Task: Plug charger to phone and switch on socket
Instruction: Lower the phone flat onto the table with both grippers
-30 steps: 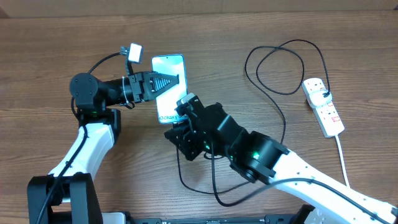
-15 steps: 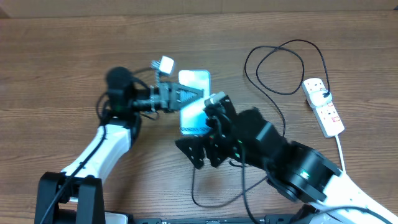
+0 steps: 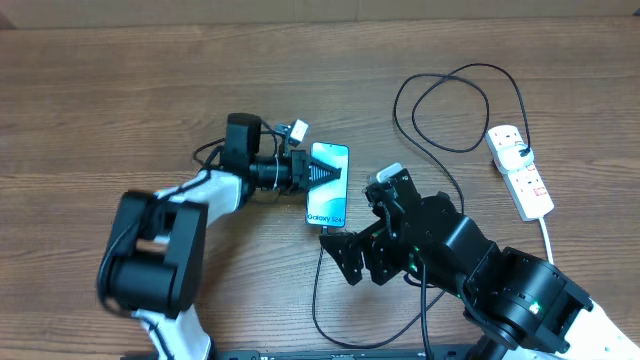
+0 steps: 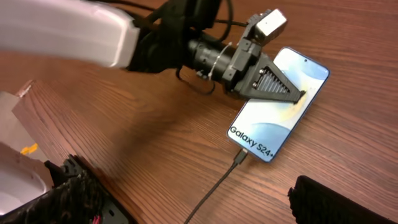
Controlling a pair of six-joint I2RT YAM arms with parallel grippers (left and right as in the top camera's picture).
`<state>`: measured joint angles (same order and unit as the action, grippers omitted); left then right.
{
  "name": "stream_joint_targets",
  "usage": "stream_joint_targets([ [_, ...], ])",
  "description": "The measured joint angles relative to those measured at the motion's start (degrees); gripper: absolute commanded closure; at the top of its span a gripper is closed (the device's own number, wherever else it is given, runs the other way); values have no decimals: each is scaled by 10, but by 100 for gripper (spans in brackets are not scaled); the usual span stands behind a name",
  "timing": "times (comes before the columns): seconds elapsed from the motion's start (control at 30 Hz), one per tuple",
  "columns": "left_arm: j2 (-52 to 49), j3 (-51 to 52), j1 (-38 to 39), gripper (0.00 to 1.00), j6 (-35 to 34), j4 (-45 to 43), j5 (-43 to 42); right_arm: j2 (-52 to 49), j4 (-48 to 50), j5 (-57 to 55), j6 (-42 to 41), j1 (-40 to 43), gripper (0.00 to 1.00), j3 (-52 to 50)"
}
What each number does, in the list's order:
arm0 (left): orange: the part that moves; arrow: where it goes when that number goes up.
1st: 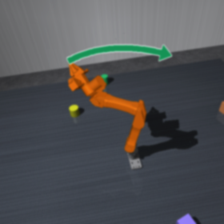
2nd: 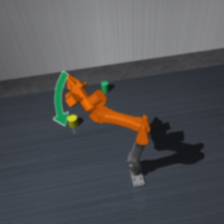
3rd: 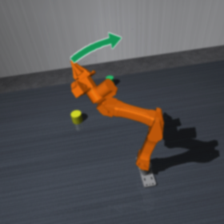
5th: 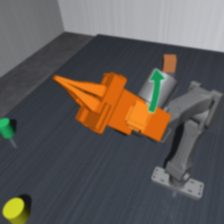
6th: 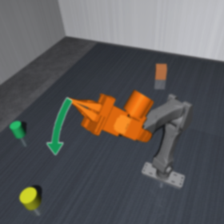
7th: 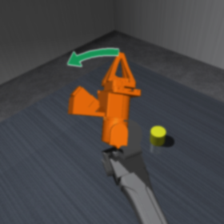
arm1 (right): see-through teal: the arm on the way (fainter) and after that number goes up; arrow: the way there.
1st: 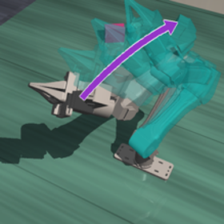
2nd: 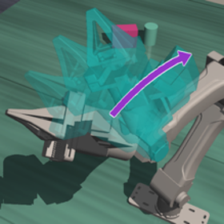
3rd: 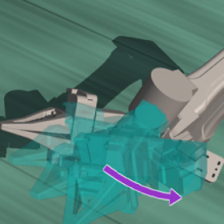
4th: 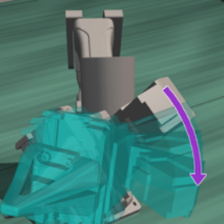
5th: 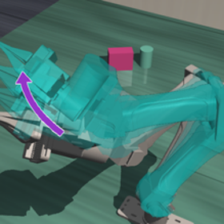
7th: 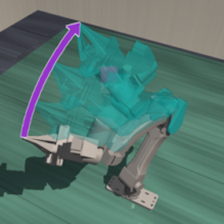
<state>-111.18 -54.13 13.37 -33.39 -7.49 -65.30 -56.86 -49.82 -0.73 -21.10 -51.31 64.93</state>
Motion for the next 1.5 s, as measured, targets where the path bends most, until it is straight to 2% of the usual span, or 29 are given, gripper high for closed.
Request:
stream_joint_targets([
  [0.23,-47,-58,0,96,120,207,90,0,-8,-4,1,0,0,0],
  [0.37,-47,-63,0,96,177,268,136,0,-7,-7,1,0,0,0],
  [0.53,-47,-70,0,96,213,299,162,0,-1,-8,1,0,0,0],
  [0.77,-47,-73,0,95,213,305,176,0,10,-8,1,0,0,0],
  [0.9,-44,-80,0,92,188,314,200,0,10,-8,1,0,0,0],
  [0.97,-40,-84,1,89,173,326,219,0,11,-8,1,0,0,0],
  [1.2,-26,-94,1,64,139,356,271,0,13,-8,1,0,0,0],
  [1.33,-19,-99,1,57,136,365,286,-4,16,-8,1,0,0,0],
  [1.5,-13,-103,1,52,136,373,304,-20,18,-8,1,0,0,0],
])
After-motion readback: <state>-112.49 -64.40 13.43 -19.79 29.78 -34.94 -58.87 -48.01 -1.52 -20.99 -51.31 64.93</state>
